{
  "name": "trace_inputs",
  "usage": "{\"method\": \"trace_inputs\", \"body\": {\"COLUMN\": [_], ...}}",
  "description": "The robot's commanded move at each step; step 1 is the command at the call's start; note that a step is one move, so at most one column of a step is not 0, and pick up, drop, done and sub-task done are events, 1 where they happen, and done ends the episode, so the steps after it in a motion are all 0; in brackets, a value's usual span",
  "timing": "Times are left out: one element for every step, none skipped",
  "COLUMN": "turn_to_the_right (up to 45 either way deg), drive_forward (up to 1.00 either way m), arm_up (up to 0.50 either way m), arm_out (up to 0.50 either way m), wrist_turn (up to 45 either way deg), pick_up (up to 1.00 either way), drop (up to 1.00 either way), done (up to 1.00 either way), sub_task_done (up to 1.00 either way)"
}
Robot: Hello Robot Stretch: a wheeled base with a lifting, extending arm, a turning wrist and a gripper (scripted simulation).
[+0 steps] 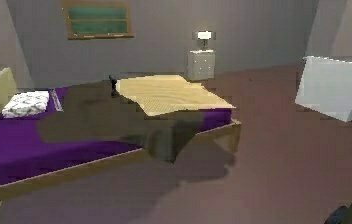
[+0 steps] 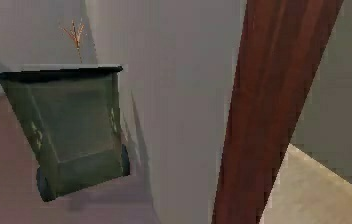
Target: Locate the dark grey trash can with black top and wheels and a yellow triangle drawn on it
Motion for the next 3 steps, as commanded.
{"method": "trace_inputs", "body": {"turn_to_the_right": [45.0, 15.0, 0.0], "drive_forward": [0.00, 0.00, 0.55], "arm_up": [0.00, 0.00, 0.00], "arm_out": [0.00, 0.00, 0.00], "wrist_turn": [0.0, 0.0, 0.0], "pick_up": [0.00, 0.00, 0.00], "drop": [0.00, 0.00, 0.00], "done": [0.00, 0.00, 0.00], "sub_task_done": [0.00, 0.00, 0.00]}}
